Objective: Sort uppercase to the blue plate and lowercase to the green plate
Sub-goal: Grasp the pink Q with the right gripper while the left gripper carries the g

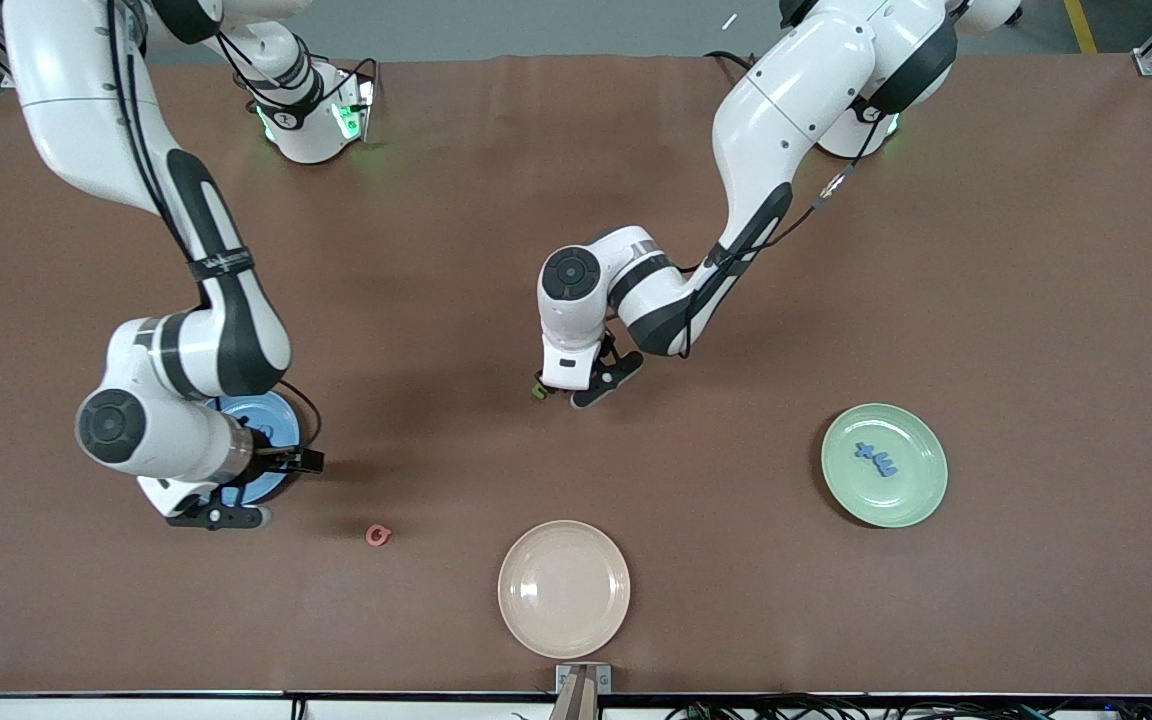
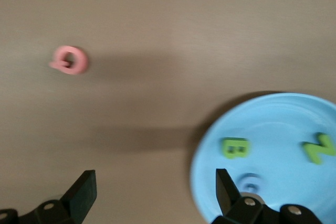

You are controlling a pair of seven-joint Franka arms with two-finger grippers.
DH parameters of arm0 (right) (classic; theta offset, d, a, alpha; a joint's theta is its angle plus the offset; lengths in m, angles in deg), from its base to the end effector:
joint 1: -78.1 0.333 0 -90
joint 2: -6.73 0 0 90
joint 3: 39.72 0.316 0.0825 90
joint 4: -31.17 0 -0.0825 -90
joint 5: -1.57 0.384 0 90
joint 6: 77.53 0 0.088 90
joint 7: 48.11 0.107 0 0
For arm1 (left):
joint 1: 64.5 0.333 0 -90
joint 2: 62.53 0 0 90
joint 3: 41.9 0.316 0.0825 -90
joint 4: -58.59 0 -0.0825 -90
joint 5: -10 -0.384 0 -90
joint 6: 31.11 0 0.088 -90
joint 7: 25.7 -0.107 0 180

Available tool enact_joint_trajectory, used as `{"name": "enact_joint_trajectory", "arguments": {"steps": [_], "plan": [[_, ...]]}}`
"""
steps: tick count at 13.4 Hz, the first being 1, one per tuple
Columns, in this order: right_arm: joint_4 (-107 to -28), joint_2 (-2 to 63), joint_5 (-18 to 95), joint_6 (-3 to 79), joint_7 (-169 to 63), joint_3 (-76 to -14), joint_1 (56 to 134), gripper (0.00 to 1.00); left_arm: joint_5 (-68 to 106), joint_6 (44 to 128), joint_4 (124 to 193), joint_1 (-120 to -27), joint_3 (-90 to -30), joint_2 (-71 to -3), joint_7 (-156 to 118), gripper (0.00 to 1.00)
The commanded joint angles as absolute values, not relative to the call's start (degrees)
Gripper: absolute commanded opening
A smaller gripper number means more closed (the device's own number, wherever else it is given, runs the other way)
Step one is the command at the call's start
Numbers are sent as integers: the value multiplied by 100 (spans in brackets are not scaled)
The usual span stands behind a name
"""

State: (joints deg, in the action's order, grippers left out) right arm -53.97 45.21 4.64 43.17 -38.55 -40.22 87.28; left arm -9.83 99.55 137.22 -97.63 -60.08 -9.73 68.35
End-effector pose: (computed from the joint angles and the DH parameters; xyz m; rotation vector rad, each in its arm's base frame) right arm 0.7005 0.1105 0.2738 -3.1083 0.0655 0.0880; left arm 0.5044 -0.5364 0.1801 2.9484 0.9886 0.0415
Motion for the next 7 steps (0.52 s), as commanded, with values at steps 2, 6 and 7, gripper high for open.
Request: {"name": "enact_joint_trajectory", "arguments": {"steps": [2, 6, 7], "plan": [[-4689, 5066, 474, 4506, -3144, -4051, 9137, 100, -1066, 9949, 13576, -9851, -5956, -848, 6860, 53], [-4284, 5558, 474, 5130, -2615, -4051, 9278, 100, -1066, 9949, 13567, -9860, -5956, -804, 6860, 52], [-4144, 5690, 474, 5219, -2597, -4051, 9322, 100, -1066, 9949, 13567, -9860, -5956, -804, 6852, 49]]}}
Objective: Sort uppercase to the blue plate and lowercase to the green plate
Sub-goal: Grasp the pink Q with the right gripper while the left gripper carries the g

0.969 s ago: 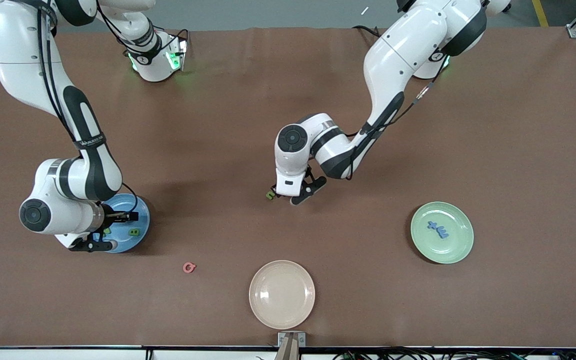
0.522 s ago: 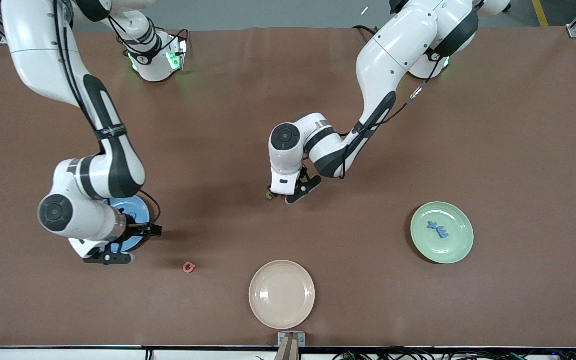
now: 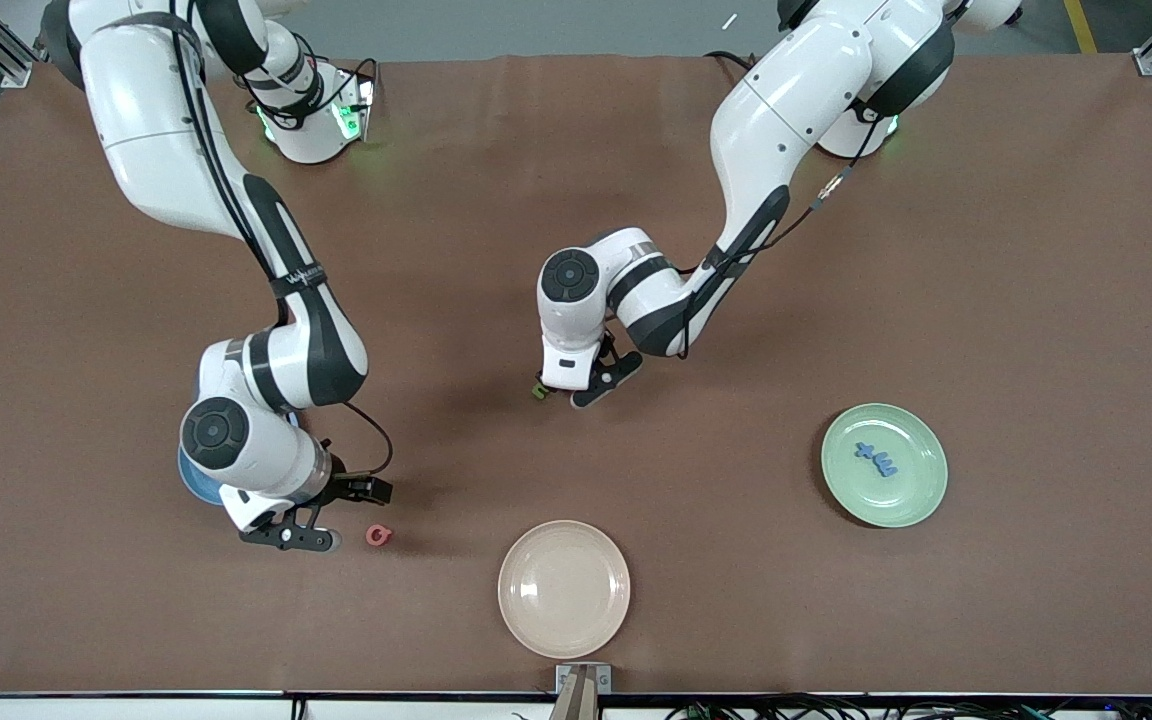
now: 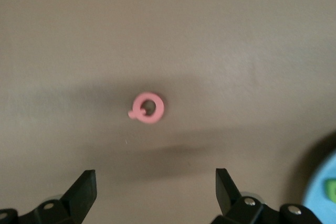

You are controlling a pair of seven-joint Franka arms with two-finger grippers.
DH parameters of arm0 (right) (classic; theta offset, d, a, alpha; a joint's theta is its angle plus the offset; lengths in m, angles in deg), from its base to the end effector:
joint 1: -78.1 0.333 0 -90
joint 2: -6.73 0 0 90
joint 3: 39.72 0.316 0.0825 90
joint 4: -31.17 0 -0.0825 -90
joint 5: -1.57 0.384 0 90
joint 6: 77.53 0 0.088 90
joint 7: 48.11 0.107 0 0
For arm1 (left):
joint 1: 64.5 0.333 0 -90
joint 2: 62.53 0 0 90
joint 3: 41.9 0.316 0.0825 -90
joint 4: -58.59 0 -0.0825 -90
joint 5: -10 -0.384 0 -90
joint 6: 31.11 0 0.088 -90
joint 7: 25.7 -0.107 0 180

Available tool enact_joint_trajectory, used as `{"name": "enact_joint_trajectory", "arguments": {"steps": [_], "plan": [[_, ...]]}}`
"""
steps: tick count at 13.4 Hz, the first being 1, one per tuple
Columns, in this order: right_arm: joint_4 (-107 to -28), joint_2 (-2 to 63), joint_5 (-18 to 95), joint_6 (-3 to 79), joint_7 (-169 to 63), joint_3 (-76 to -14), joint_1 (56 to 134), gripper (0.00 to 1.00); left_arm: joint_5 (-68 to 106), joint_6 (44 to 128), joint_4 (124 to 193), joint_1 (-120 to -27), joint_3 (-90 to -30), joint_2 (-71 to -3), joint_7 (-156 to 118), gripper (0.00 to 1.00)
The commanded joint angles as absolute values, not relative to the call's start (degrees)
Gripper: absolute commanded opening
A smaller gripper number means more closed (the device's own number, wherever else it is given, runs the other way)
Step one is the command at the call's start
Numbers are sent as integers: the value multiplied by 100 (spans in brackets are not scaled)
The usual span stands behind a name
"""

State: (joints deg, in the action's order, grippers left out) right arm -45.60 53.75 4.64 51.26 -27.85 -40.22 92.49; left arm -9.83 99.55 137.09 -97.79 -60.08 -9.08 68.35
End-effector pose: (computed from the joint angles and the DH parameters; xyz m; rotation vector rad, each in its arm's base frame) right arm 0.7268 0.1829 0.2442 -3.0711 0.2151 -0.1119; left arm 0.5020 -0.5372 0.1729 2.9561 0.9875 0.0321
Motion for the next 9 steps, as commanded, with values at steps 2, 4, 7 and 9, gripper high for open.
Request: {"name": "enact_joint_trajectory", "arguments": {"steps": [2, 4, 7, 9], "plan": [[-3985, 5945, 474, 5534, -2597, -4051, 9392, 100, -1083, 9949, 13576, -9851, -5956, -812, 6834, 34], [-3967, 6174, 456, 5991, -2640, -4051, 9392, 97, -1092, 9949, 13576, -9816, -5956, -839, 6843, 15], [-3975, 6315, 403, 6116, -2702, -4069, 9392, 91, -1119, 9940, 13576, -9746, -5921, -944, 6852, 1], [-3993, 6359, 403, 6177, -2912, -4077, 9375, 85, -1119, 9914, 13593, -9615, -5799, -1154, 6869, 1]]}}
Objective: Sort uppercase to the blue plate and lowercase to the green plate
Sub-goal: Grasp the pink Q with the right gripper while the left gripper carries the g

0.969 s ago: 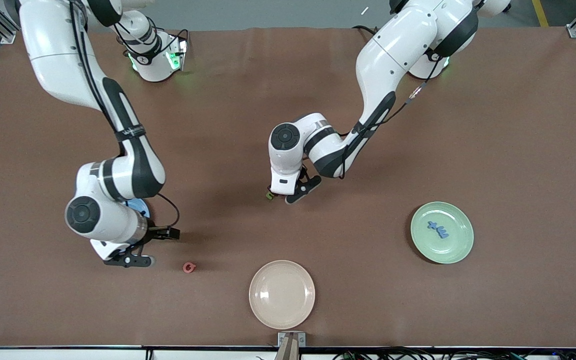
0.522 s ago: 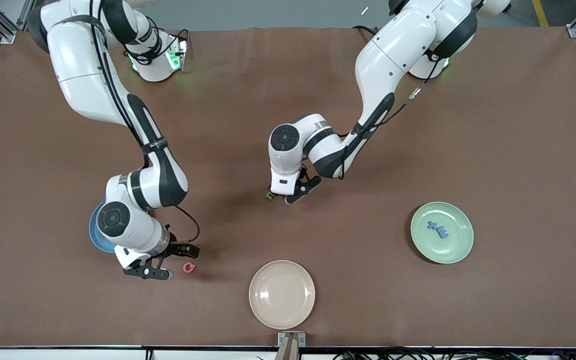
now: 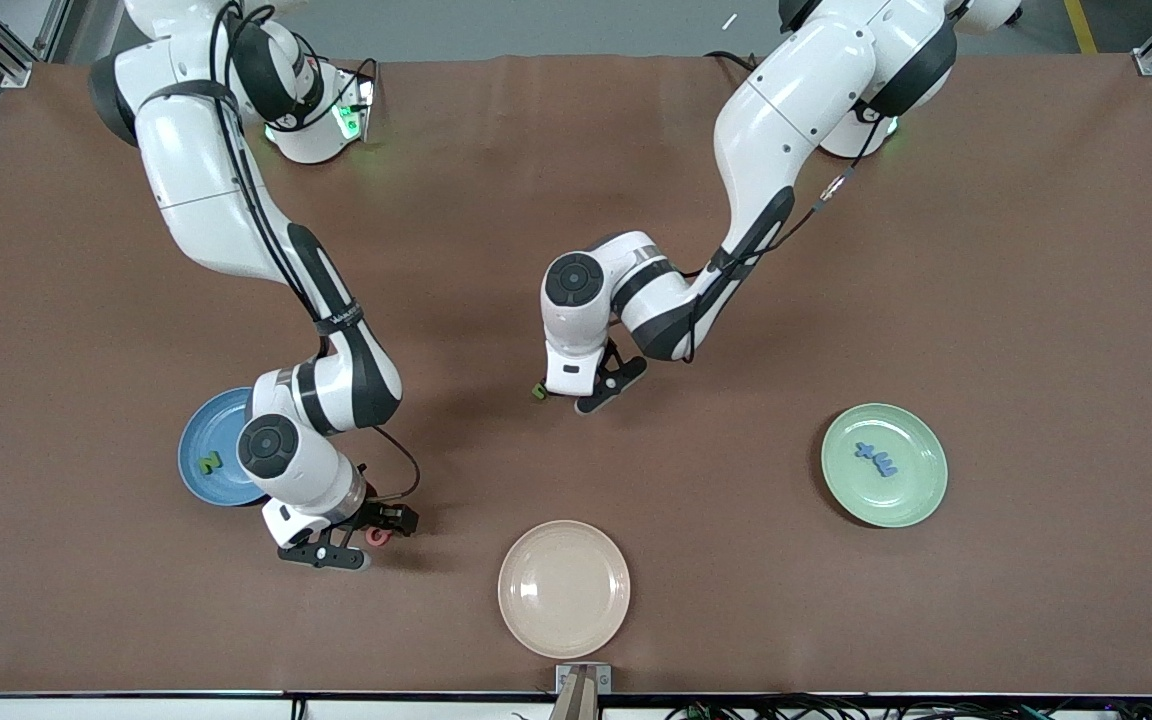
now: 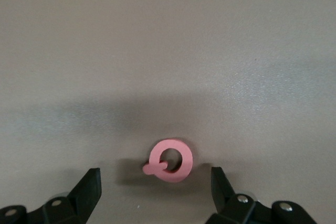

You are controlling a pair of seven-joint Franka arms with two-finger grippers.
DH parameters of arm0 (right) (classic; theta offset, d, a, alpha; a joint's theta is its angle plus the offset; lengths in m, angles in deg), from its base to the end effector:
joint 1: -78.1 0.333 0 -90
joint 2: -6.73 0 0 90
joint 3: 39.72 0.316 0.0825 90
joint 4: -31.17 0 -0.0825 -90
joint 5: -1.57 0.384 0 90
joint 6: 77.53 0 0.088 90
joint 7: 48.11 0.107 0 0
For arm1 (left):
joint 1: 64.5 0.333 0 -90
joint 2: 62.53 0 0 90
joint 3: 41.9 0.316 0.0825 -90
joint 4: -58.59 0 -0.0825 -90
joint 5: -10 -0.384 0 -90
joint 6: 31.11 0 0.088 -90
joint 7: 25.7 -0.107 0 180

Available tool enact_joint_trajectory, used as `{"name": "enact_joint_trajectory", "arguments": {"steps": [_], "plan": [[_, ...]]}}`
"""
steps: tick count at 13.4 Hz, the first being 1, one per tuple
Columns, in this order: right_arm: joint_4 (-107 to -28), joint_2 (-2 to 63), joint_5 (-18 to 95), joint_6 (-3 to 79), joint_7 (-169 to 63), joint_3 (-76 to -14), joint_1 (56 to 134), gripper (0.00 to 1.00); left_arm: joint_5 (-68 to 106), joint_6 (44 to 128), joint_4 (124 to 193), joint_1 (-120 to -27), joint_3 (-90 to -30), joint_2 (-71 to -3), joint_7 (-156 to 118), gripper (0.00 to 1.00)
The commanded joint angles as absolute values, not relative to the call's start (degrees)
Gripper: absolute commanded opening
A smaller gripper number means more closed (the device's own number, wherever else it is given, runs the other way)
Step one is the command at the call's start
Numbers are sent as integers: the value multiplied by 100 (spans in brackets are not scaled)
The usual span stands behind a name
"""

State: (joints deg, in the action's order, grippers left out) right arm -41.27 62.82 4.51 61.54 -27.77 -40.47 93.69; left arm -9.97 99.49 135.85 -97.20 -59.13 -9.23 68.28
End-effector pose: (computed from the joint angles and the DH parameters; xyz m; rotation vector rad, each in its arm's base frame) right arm 0.7399 0.1991 0.1771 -3.0439 0.1903 -0.2559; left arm 0.5203 -0.5278 0.1817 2.9343 1.0172 0.0688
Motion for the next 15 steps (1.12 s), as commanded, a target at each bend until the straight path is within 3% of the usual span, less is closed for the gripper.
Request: {"name": "enact_joint_trajectory", "arguments": {"steps": [1, 10, 15], "plan": [[-4002, 6377, 403, 6273, -2983, -4086, 9357, 82, -1136, 9897, 13620, -9500, -5746, -1216, 6861, 1], [-4028, 6438, 315, 6433, -3265, -4086, 9340, 32, -1277, 8702, 13734, -8235, -5789, -1805, 5289, 0], [-4011, 6255, 394, 6240, -3264, -4086, 9209, 8, -1277, 8640, 13866, -7479, -5798, -1964, 4032, 0]]}}
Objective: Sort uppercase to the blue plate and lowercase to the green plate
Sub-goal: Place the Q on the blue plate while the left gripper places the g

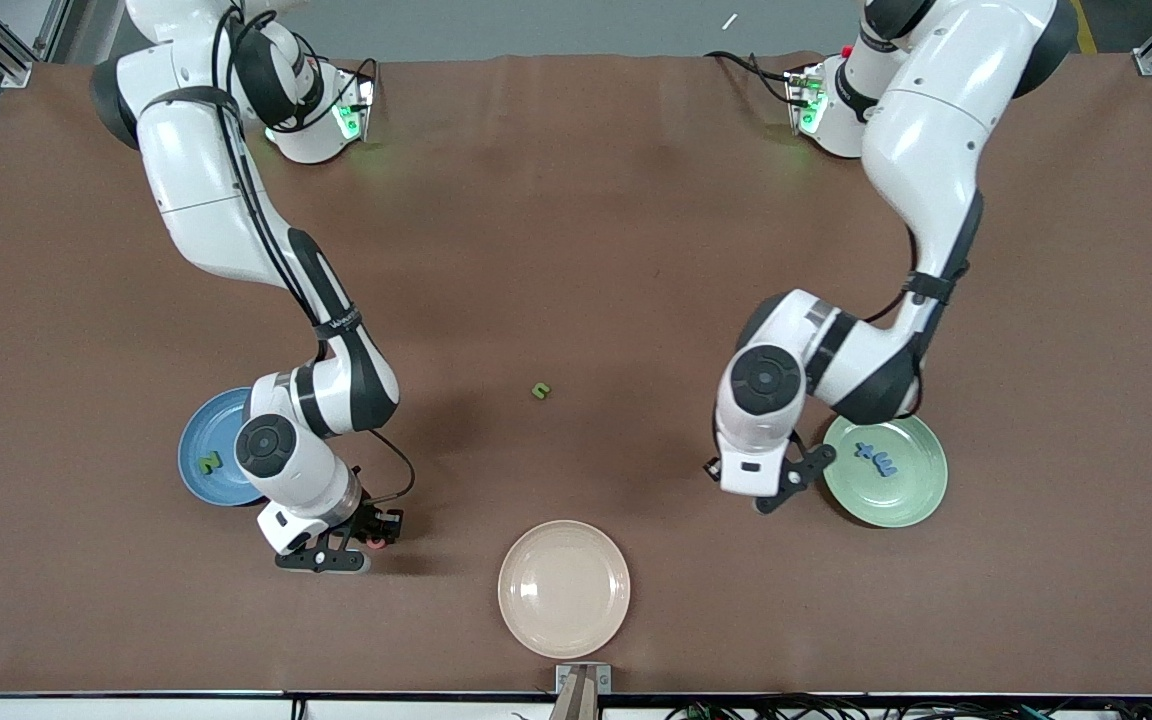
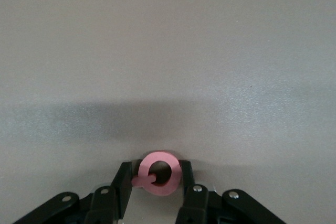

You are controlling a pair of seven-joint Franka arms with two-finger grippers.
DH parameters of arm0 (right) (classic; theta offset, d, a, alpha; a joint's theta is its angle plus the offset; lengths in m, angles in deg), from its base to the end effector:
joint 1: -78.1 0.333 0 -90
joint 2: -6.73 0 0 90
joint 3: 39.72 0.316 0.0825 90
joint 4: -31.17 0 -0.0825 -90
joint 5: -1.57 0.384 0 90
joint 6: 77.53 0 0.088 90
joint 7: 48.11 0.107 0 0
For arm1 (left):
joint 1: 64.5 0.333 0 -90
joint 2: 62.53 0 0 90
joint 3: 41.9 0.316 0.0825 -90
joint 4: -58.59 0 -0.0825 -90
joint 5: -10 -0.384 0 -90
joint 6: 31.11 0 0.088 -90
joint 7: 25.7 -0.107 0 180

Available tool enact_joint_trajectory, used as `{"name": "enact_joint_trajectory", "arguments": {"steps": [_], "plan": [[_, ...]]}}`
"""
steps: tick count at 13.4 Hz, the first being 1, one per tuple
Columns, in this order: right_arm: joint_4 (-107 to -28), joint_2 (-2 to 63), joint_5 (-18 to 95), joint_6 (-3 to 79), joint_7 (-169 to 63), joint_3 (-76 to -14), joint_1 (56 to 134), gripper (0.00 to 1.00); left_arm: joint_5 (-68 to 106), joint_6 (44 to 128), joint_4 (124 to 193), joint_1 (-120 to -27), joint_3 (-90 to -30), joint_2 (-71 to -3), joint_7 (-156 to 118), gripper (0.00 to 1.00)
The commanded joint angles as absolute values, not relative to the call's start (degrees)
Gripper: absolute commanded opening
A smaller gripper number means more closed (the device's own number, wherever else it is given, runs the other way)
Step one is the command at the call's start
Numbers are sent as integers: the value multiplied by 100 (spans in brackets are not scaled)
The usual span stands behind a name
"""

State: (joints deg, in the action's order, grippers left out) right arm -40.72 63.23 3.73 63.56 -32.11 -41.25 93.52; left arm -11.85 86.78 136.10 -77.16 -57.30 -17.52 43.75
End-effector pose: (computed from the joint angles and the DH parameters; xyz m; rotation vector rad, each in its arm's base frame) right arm 0.7467 0.1906 0.1799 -3.0603 0.0751 -0.3273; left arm 0.6734 -0.2882 0.2615 -2.8730 -0.8972 -0.1113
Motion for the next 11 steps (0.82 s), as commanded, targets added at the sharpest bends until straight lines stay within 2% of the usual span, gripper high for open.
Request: {"name": "enact_joint_trajectory", "arguments": {"steps": [1, 7, 11], "plan": [[-4002, 6149, 403, 5917, -3273, -4060, 9077, 8, -1277, 8640, 13866, -7356, -5798, -1964, 3822, 0], [-4124, 5324, 430, 3676, -4519, -4042, 8445, 6, -1277, 8640, 13962, -6600, -5798, -1955, 2564, 0], [-5256, 4568, 430, 3637, -5670, -4042, 7978, 6, -1286, 8640, 14121, -6205, -5798, -2025, 1976, 0]]}}
